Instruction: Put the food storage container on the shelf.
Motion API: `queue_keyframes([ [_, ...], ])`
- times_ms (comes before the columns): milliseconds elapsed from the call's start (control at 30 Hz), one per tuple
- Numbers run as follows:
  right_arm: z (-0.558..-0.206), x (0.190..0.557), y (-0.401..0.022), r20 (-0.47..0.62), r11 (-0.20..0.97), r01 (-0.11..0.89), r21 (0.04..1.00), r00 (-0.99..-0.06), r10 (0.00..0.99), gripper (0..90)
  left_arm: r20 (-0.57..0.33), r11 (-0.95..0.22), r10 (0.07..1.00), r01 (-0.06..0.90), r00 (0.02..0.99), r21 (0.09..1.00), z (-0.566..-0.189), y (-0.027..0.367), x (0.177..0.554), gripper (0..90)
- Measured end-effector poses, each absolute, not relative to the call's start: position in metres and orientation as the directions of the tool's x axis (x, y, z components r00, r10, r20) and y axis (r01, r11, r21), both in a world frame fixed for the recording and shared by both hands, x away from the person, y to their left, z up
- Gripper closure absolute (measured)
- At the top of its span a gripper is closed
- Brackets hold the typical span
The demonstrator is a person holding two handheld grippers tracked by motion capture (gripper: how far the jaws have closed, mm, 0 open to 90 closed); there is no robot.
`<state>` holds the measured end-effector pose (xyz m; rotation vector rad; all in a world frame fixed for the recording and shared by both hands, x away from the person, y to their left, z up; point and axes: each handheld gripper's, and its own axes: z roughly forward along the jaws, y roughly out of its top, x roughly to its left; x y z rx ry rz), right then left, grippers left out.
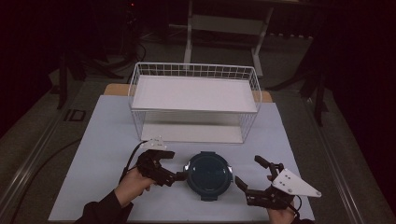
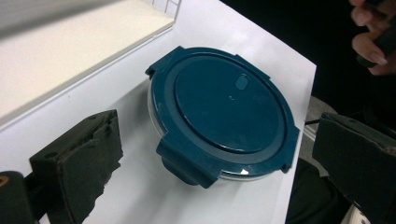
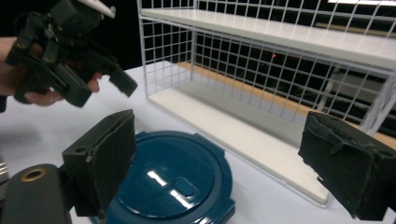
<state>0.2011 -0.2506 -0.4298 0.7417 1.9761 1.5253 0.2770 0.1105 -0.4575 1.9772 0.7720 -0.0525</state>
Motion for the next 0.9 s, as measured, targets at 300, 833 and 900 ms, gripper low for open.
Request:
queue_keyframes([
  [300, -0.431, 0.197, -0.246, -0.092, 0.226, 0.098, 0.969, -0.708, 0.7, 13.9, -0.466, -0.288, 0.553, 0.683, 0.691, 0.672, -0.48, 0.105, 0.293, 4.5],
  [833, -0.438, 0.195, -0.239, -0.115, 0.271, 0.121, 0.955, -0.689, 0.715, 10.8, -0.693, -0.196, 0.588, 0.905, 0.417, 0.378, -0.501, 0.101, 0.308, 16.7],
  [900, -0.438, 0.194, -0.239, -0.12, 0.278, 0.123, 0.953, -0.688, 0.716, 10.8, -0.717, -0.172, 0.587, 0.923, 0.376, 0.343, -0.502, 0.101, 0.307, 25.5],
])
